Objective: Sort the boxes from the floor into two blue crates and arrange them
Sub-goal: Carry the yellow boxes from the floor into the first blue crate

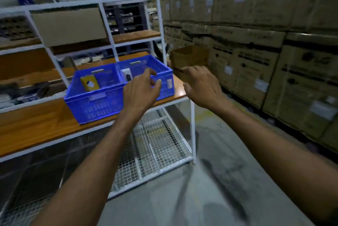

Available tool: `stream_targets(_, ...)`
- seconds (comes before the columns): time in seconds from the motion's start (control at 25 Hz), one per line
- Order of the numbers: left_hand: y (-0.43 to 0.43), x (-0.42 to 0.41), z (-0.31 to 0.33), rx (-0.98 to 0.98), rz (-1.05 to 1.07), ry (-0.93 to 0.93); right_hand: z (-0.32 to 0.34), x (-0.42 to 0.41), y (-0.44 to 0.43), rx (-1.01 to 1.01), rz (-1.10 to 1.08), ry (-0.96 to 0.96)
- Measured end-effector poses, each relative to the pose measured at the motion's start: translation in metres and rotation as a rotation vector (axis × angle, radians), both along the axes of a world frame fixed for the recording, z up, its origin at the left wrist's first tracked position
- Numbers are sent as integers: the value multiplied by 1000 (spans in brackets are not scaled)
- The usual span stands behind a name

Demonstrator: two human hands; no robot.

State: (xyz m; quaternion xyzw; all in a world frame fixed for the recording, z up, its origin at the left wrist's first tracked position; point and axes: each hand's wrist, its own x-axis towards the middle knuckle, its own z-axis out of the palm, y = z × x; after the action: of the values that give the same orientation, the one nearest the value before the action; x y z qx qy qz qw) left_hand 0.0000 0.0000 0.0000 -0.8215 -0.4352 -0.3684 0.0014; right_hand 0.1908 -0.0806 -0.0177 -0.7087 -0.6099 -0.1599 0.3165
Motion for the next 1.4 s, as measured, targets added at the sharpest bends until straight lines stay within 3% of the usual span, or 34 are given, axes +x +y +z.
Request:
stream_targets(0.32, -98, 58, -31, 79, -405, 52, -37, 27, -149, 2, -306, 54)
stream_targets(0.52, -147, 125, -38, 396, -611, 197, -45, 51, -222, 160, -646, -182)
stream_targets(0.68, -188, 184, -44, 634, -745, 205, -52, 80, -270, 225, -861, -305)
stream_targets(0.84, -222, 245, -56, 592, -899, 225, -61, 125, -319, 162, -1021, -263)
stream_targets(1.2, -294, 375, -71, 388, -1274, 79, -89, 186, -403, 160, -1333, -92)
stream_targets(1.4, -306, 440, -97, 337, -1536, 154, -118, 196, -415, 205, -1554, 13)
